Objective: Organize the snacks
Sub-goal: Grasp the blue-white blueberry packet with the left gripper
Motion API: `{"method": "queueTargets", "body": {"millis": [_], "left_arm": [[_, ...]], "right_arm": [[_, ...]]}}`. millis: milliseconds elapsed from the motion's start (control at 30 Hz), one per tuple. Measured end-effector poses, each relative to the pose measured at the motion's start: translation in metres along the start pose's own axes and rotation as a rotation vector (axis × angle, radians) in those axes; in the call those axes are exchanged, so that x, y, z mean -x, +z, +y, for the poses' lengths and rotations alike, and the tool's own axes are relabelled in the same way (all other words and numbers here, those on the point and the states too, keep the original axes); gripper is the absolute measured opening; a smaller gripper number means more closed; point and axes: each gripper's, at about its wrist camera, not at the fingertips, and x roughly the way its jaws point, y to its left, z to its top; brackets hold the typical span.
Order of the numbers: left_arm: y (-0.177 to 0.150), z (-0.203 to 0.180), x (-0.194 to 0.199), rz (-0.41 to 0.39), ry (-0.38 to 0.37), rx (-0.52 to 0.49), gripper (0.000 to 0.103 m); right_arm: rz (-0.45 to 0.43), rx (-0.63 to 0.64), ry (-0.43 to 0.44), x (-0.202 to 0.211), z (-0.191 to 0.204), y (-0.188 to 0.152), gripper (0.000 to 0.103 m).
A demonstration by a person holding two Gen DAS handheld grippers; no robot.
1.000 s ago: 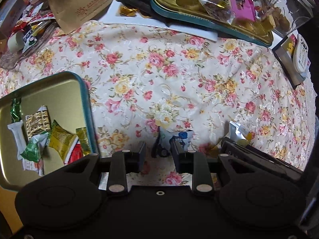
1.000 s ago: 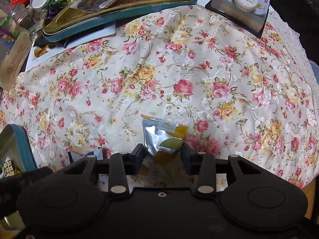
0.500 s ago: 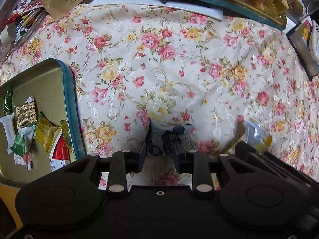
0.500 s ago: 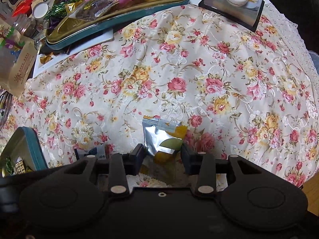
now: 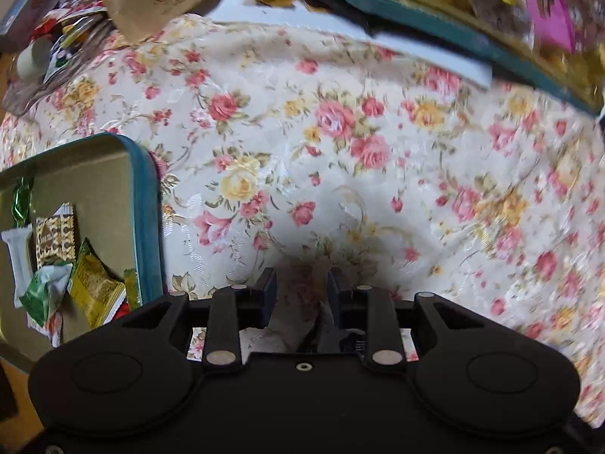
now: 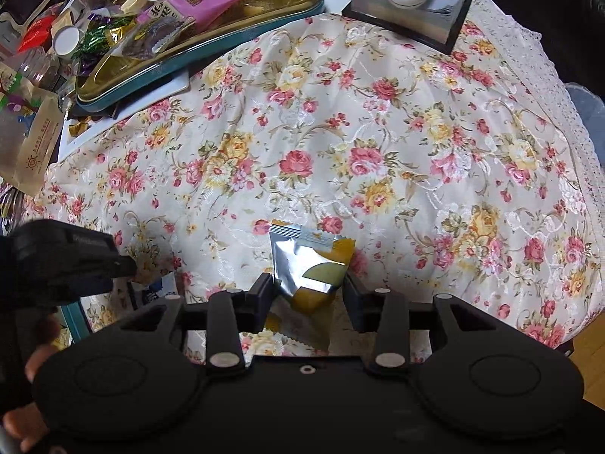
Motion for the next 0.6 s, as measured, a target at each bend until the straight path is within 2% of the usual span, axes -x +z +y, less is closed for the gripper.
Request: {"method": "queueTargets", "body": {"millis": [67,100,200,400,600], "left_arm": [[-0.005,-0.006,0.003,-0.032,0.04,-0.046,0.038],[-0.007,-0.01,0.003,-0.024,0.066,-0.083,0.038],[-0.017,-0.01,0.0,0.014,0.071,-0.123,0.038],[-0.042,-0.003,0.0,0.082,0.022,-0.196,0.038],[-0.051,0.026,0.022,0.032,-0.069,-0.118,0.038]], "right_arm": [[-0.006,-0.006,0.005,0.003,-0.004,0.001,0.043],[-0.011,-0.007,0.007,0.004,-0.006,0.002,0.043],[-0.02,-0.012,0.008,0.006,-0.009,0.005,0.043],[-0.018,-0.032,0.027,0.003,-0.01,0.007,0.043],[-0.018,-0.065,0.052,-0.014,-0.012,0.008,0.043]]}}
